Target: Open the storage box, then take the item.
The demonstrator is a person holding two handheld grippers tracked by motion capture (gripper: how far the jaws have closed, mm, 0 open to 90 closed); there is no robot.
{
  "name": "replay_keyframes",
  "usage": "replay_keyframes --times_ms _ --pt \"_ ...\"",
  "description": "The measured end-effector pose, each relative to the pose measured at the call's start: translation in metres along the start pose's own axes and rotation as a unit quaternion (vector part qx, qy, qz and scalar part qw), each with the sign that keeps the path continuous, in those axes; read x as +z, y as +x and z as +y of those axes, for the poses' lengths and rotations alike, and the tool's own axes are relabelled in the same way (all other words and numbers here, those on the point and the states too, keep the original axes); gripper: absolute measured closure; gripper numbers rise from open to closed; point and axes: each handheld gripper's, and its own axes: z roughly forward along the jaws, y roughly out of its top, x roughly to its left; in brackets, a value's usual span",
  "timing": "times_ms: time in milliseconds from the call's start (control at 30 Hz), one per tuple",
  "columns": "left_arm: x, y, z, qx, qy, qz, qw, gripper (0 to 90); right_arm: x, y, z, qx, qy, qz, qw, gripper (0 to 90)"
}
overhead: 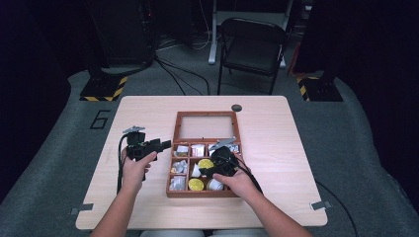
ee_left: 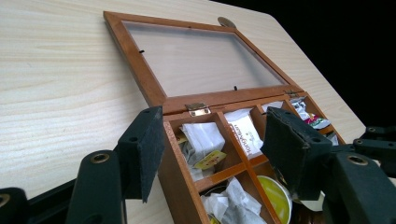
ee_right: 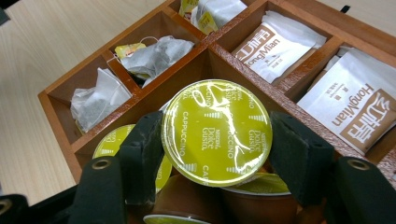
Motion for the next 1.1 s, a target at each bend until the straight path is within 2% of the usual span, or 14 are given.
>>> replay_keyframes --times_ms 100,133,300,500,567,767,833,900,1000,1100 --pt "0.001 0.000 0.001 -0.004 -0.006 -0.001 1.0000 38.2 -0.003 -0.002 0.000 -0.004 -0.011 -0.001 0.9999 37.4" --pt "0.001 0.000 0.001 -0.005 -0.004 -0.001 1.0000 38.2 -0.006 -0.002 0.000 0.001 -0.006 -0.001 1.0000 37.4" --pt "0.001 0.003 0.001 0.001 0.000 0.001 1.0000 38.2 -0.014 -0.007 0.000 0.006 -0.020 -0.003 0.9998 37.4" --pt "0.002 0.002 0.001 -0.001 -0.001 0.000 1.0000 38.2 -0.026 -0.019 0.000 0.021 -0.035 -0.009 0.9991 37.4" --pt "0.002 0.002 0.002 -0.002 -0.001 -0.001 1.0000 38.2 -0.032 -0.023 0.000 0.034 -0.040 -0.014 0.9985 37.4" --pt "0.004 0.003 0.002 -0.001 0.001 -0.001 1.0000 38.2 -0.047 -0.045 -0.006 0.054 -0.058 -0.036 0.9962 37.4" --pt "0.004 0.004 0.003 0.000 0.003 -0.001 1.0000 38.2 -0.050 -0.051 -0.010 0.065 -0.056 -0.042 0.9954 37.4" --pt "0.003 0.005 0.003 -0.003 0.001 0.001 1.0000 38.2 -0.052 -0.059 -0.014 0.066 -0.057 -0.053 0.9947 37.4" --pt "0.003 0.007 0.003 -0.004 0.001 0.002 1.0000 38.2 -0.056 -0.068 -0.019 0.084 -0.055 -0.065 0.9929 37.4" --pt "0.003 0.007 0.004 -0.005 -0.003 0.002 1.0000 38.2 -0.061 -0.079 -0.023 0.097 -0.064 -0.074 0.9904 37.4"
